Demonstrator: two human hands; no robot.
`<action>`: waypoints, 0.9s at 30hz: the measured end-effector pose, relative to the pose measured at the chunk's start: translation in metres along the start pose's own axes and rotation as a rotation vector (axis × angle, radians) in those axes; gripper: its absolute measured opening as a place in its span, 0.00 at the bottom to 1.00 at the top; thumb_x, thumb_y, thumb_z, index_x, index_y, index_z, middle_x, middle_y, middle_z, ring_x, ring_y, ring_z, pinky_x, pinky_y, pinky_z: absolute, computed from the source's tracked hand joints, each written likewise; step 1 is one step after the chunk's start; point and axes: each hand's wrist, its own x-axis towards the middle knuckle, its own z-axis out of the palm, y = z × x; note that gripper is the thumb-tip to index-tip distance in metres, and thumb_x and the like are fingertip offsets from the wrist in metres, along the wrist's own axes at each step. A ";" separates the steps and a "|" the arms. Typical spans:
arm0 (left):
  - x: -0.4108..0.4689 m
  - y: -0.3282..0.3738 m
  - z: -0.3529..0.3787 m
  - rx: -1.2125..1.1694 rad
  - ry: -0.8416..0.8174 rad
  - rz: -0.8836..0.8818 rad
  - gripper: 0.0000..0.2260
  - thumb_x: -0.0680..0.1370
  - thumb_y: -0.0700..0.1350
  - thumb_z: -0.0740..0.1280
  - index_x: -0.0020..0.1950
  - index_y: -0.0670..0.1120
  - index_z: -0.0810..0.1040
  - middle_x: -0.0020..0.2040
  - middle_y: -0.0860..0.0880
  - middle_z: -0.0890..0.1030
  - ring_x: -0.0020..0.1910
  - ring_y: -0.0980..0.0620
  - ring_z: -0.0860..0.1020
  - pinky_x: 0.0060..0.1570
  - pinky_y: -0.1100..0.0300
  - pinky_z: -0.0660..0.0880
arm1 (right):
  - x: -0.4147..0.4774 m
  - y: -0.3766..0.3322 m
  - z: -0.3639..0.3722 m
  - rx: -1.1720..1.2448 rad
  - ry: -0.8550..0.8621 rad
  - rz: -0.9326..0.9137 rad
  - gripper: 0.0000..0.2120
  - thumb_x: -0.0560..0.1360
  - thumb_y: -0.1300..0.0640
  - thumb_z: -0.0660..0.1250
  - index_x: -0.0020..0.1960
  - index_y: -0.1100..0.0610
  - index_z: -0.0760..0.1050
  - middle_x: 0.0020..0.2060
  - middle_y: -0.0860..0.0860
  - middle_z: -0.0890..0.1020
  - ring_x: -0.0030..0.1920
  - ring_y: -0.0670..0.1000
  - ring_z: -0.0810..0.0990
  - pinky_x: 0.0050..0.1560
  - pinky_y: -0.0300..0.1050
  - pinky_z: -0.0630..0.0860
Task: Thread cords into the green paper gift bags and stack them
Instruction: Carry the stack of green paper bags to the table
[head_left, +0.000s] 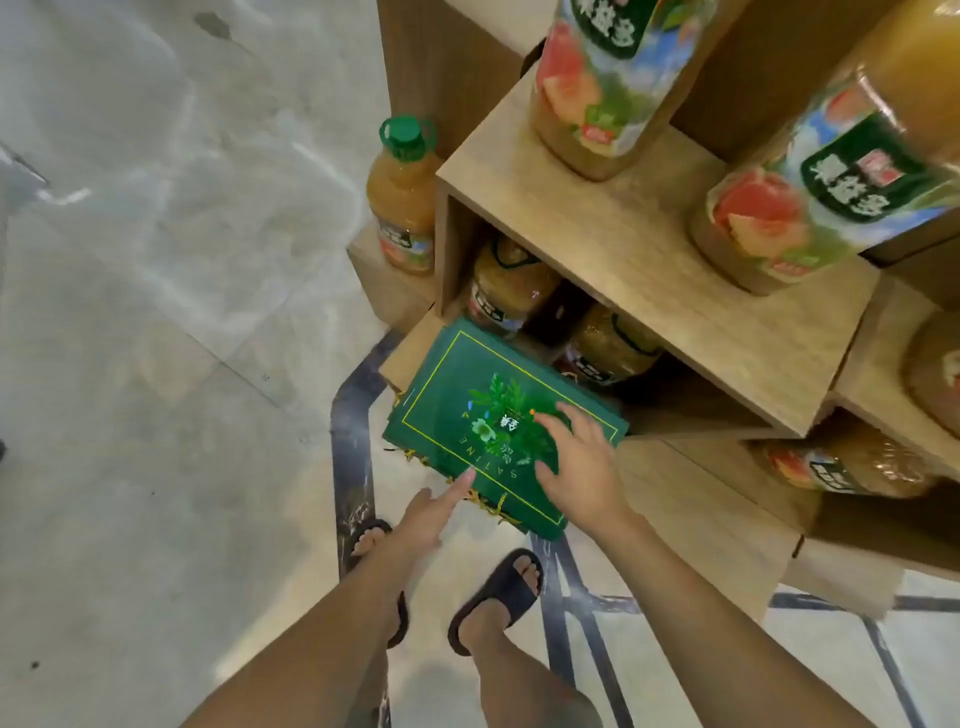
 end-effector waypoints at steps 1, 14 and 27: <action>0.016 -0.004 0.005 -0.073 0.013 -0.012 0.69 0.51 0.85 0.68 0.83 0.48 0.57 0.81 0.49 0.62 0.76 0.44 0.67 0.70 0.43 0.72 | 0.012 0.006 0.007 -0.060 0.033 -0.037 0.33 0.77 0.52 0.71 0.79 0.47 0.64 0.81 0.53 0.60 0.80 0.58 0.57 0.78 0.58 0.61; 0.095 -0.027 0.055 -0.824 -0.059 0.166 0.28 0.76 0.54 0.73 0.75 0.50 0.72 0.66 0.48 0.82 0.65 0.46 0.80 0.65 0.42 0.75 | 0.055 0.044 0.078 -0.296 0.191 -0.087 0.36 0.71 0.46 0.75 0.77 0.47 0.70 0.80 0.54 0.64 0.81 0.59 0.58 0.75 0.63 0.63; 0.071 -0.015 0.038 -0.793 -0.076 0.199 0.23 0.76 0.45 0.72 0.71 0.43 0.76 0.64 0.41 0.83 0.63 0.38 0.81 0.67 0.36 0.73 | 0.064 0.029 0.056 -0.267 0.122 -0.023 0.36 0.77 0.33 0.63 0.79 0.49 0.63 0.76 0.51 0.68 0.74 0.58 0.65 0.68 0.59 0.66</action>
